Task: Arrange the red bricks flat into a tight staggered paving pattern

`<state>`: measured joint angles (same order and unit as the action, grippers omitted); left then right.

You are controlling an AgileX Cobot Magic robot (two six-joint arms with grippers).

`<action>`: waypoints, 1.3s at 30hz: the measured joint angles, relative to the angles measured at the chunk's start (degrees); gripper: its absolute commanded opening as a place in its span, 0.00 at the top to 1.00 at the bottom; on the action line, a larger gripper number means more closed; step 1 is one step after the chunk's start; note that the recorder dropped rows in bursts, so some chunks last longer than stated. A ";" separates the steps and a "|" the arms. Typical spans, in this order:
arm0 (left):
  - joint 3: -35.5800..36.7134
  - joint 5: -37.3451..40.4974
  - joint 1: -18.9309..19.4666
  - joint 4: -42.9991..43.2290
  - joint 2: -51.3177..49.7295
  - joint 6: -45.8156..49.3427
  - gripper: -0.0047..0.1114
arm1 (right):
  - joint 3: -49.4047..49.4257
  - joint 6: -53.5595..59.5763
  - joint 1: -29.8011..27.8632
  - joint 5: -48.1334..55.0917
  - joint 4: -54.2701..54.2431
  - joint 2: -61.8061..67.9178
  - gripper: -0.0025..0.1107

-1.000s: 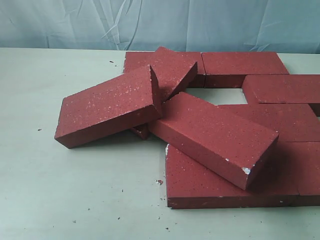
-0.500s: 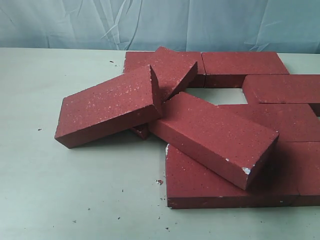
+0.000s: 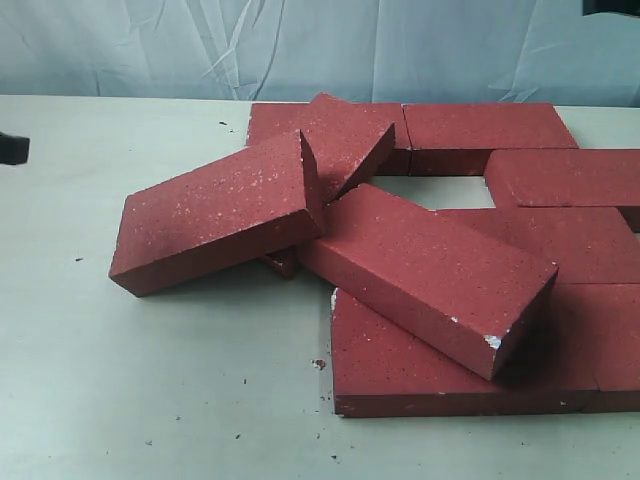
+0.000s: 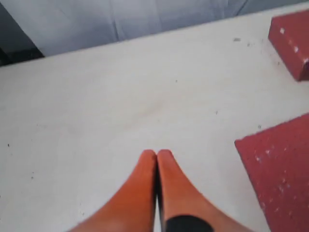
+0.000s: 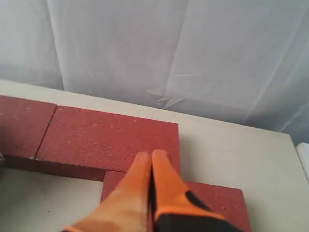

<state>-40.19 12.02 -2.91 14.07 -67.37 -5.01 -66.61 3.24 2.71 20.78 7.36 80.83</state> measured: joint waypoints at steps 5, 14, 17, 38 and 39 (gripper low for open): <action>-3.54 2.82 3.06 -0.49 -11.87 1.41 0.96 | -19.56 18.24 5.64 20.29 -17.68 17.16 0.98; -9.30 8.81 9.04 -35.62 -28.16 36.26 0.96 | -35.14 19.70 20.45 32.48 -12.80 35.17 0.98; -10.77 12.62 9.04 -46.20 -32.16 47.58 0.96 | -36.41 19.01 22.74 33.01 -11.11 37.14 0.98; -15.09 29.63 9.12 -71.03 -41.96 75.72 0.96 | -37.46 14.79 28.49 33.34 -11.72 42.27 0.98; -15.44 30.70 9.37 -69.64 -41.59 75.72 0.96 | -38.39 14.79 28.49 34.20 -12.38 42.27 0.98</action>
<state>-55.63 42.73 6.46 -55.58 -108.95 70.72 -105.01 18.03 31.19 54.98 -5.01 123.09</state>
